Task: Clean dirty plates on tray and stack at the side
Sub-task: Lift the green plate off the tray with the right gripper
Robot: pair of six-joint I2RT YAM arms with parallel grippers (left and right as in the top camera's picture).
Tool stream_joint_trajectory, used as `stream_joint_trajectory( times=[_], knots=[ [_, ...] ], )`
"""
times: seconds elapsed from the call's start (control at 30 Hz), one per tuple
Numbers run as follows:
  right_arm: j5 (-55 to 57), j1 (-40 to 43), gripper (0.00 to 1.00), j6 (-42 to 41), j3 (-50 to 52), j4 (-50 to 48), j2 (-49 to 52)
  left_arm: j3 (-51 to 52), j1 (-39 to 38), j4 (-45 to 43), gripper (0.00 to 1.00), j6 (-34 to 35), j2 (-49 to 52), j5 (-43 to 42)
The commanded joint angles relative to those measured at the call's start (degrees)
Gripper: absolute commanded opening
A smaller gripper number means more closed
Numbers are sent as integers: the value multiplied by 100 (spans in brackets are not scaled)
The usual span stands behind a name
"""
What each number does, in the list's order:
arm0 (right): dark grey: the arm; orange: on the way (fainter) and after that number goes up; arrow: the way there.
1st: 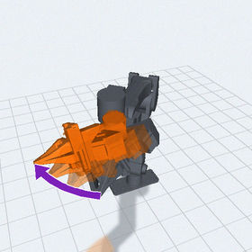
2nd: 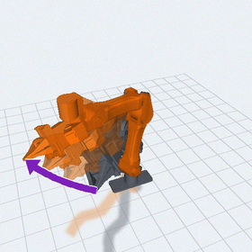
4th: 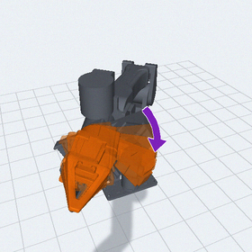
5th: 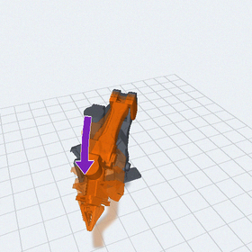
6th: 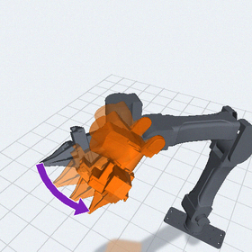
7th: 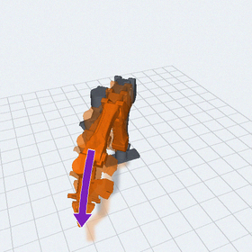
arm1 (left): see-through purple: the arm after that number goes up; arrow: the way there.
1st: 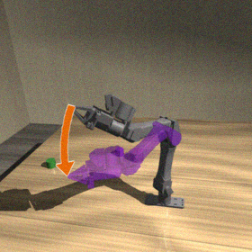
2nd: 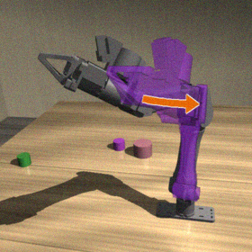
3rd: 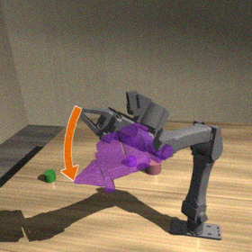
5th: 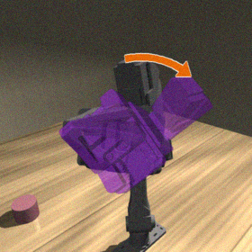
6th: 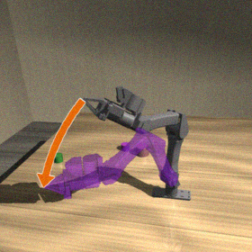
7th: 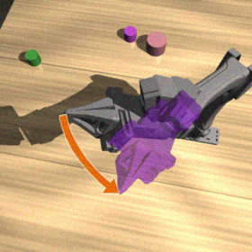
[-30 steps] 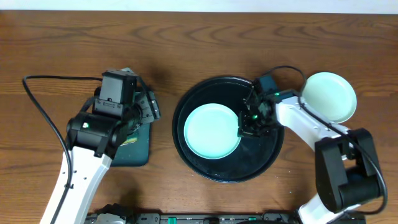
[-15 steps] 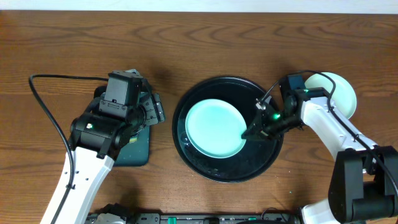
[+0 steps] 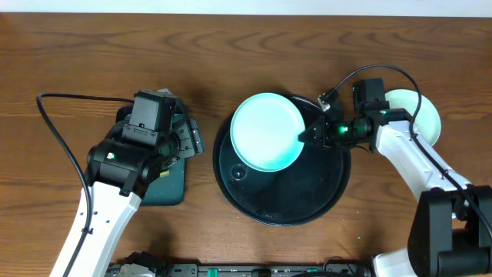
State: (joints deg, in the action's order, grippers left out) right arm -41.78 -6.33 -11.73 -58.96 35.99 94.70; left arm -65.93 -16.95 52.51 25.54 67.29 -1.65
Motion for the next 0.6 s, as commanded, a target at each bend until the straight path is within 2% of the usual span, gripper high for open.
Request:
stream_joint_trajectory(
  times=[0.0,0.27,0.43,0.57],
  knots=[
    [1141,24,1,-109,2,111,-490,4,-13,15,79,-2,22,-50],
    [2951,-153,2,22,0,789,-1755,4,-13,-7,79,-2,190,-50],
    [4393,-680,2,20,0,1049,-2463,4,-13,-28,79,-2,273,-48],
    [5318,-1161,2,20,-9,1051,-2621,4,-13,-55,79,-2,315,-48]
  ],
)
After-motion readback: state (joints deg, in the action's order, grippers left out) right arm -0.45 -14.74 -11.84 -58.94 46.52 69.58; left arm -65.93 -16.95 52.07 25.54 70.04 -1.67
